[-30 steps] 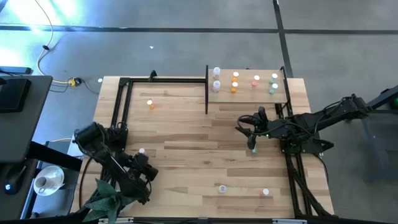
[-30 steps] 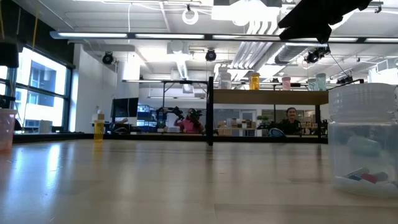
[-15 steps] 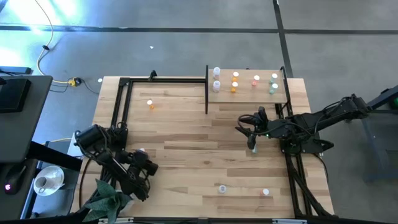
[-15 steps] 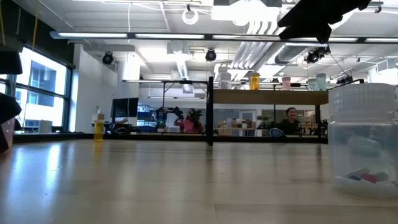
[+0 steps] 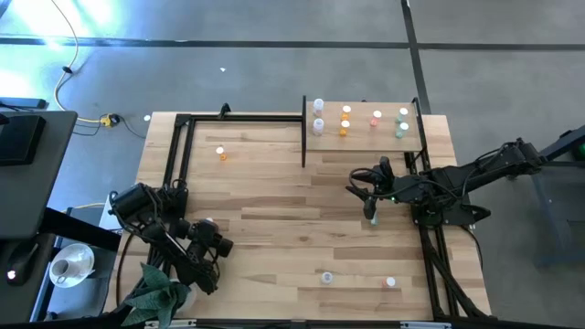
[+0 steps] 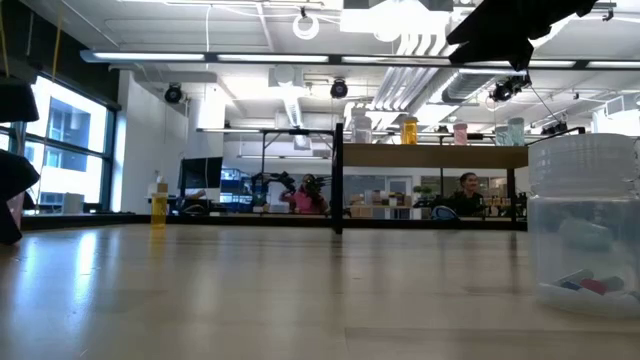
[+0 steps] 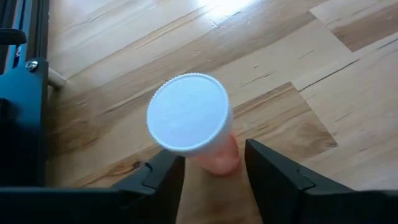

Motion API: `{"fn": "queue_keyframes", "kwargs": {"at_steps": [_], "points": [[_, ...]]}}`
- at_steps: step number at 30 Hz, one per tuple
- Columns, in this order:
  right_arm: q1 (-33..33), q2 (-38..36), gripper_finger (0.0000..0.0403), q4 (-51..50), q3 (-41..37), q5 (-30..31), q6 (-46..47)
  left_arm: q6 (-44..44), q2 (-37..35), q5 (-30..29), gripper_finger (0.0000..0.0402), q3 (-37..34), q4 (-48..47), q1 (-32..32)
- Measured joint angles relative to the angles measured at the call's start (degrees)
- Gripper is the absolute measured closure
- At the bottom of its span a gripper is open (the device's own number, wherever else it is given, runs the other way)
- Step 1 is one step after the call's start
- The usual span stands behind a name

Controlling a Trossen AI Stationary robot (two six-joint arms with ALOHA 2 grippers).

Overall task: Pick and place medicine bottles onto shelf by color
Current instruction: Put the left pink pill bottle on the shelf aligned with the other pink pill bottle

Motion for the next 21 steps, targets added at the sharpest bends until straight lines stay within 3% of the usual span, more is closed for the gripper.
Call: {"fn": "queue_keyframes", "kwargs": {"at_steps": [9, 21], "points": [[0.0, 0.0, 0.0221, -0.3, 0.0, 0.0, 0.44, 1.57, 0.02, -0.51, 0.031, 0.02, 0.32, -0.08], [0.0, 0.0, 0.0221, -0.32, 0.0, 0.0, 0.82, 5.42, -0.42, -1.19, 0.0314, 1.75, 0.91, -1.24]]}}
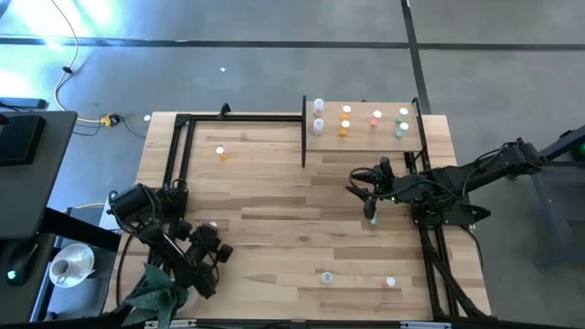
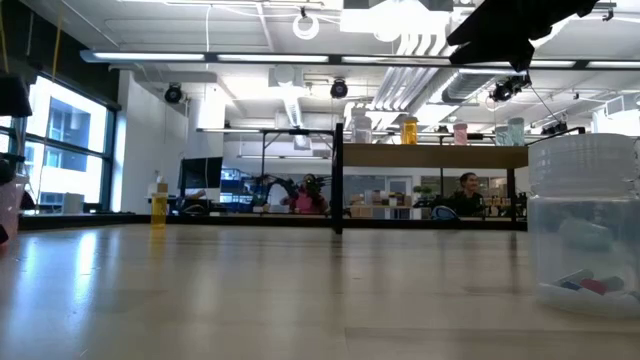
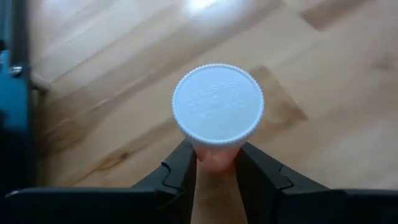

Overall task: Pick and place medicine bottles onto shelf by color
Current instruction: Put the left pink pill bottle on the shelf aligned with the other pink pill bottle

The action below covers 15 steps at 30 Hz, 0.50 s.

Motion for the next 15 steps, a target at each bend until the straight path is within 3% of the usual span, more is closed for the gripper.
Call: {"fn": "queue_keyframes", "kwargs": {"at_steps": [7, 15], "points": [[0.0, 0.58, 0.0221, 1.04, 0.0, -1.05, 1.65, 17.55, -0.12, -1.29, 0.0314, 6.05, 0.24, 2.59], [0.02, 3.61, 0.0221, 8.73, 0.0, -9.24, -4.32, 38.29, -0.19, -2.07, 0.0314, 14.04, 2.53, 8.27]]}}
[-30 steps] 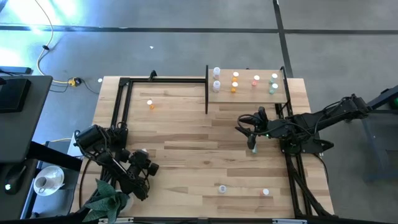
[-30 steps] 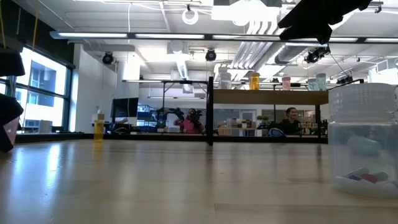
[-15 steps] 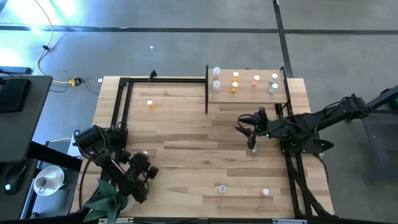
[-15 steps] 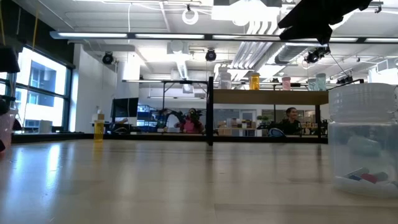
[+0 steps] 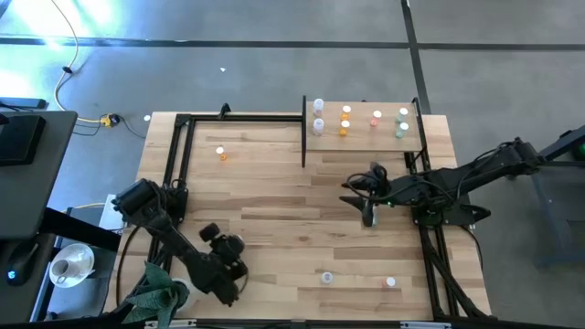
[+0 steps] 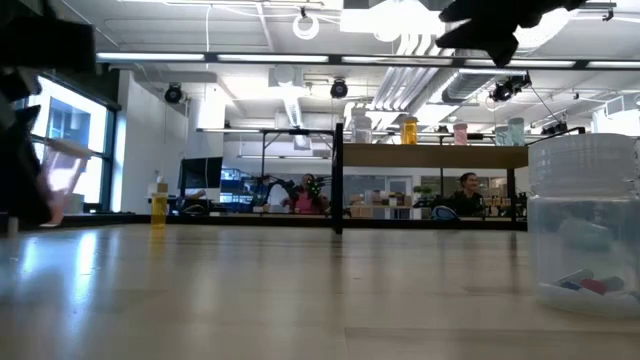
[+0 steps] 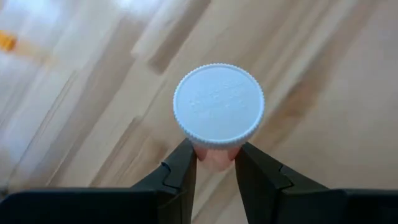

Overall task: Pick and place medicine bottles onto shelf by color
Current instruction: Put the left pink pill bottle on the shelf aligned with the other pink pill bottle

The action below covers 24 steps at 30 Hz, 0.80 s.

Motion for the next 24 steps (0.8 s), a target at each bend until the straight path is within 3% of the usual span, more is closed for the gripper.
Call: {"fn": "queue_keyframes", "kwargs": {"at_steps": [12, 24], "points": [[0.01, 5.16, 0.0221, 11.66, 0.0, -13.78, -7.03, 32.05, -0.02, 4.79, 0.0314, 6.55, 12.95, 7.68], [-0.15, 13.24, 0.0221, 18.28, 0.0, -16.48, -6.1, 54.31, -0.02, 14.76, 0.0314, 6.61, 24.77, 17.43]]}}
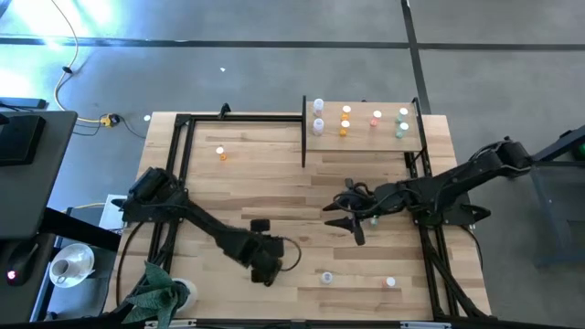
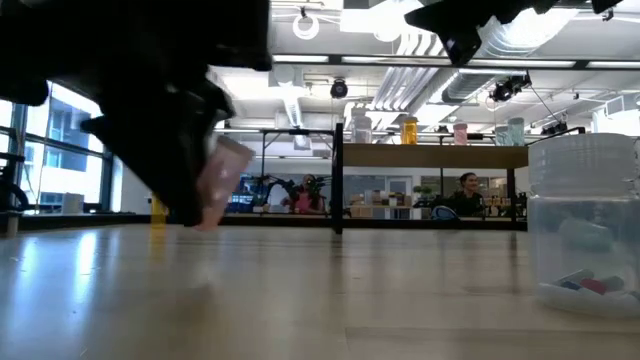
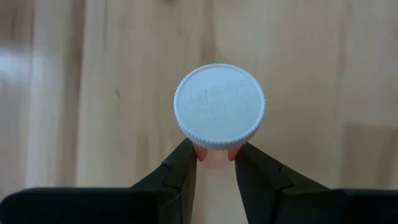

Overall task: Pick and place medicine bottles onto shelf by color
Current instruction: Put the left pink pill bottle on the shelf aligned with the other pink pill bottle

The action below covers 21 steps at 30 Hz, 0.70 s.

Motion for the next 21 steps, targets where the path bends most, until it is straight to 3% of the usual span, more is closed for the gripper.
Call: {"fn": "queue_keyframes", "kwargs": {"at_steps": [6, 21], "points": [[-0.02, 2.69, 0.0221, 2.05, 0.0, -0.23, -5.88, 7.55, -0.02, -0.2, 0.0314, 0.0, 2.59, 4.92], [-0.02, 4.52, 0.0221, 5.26, 0.0, 3.8, -6.51, 23.18, -0.02, 3.52, 0.0314, 0.0, 16.88, 16.17]]}}
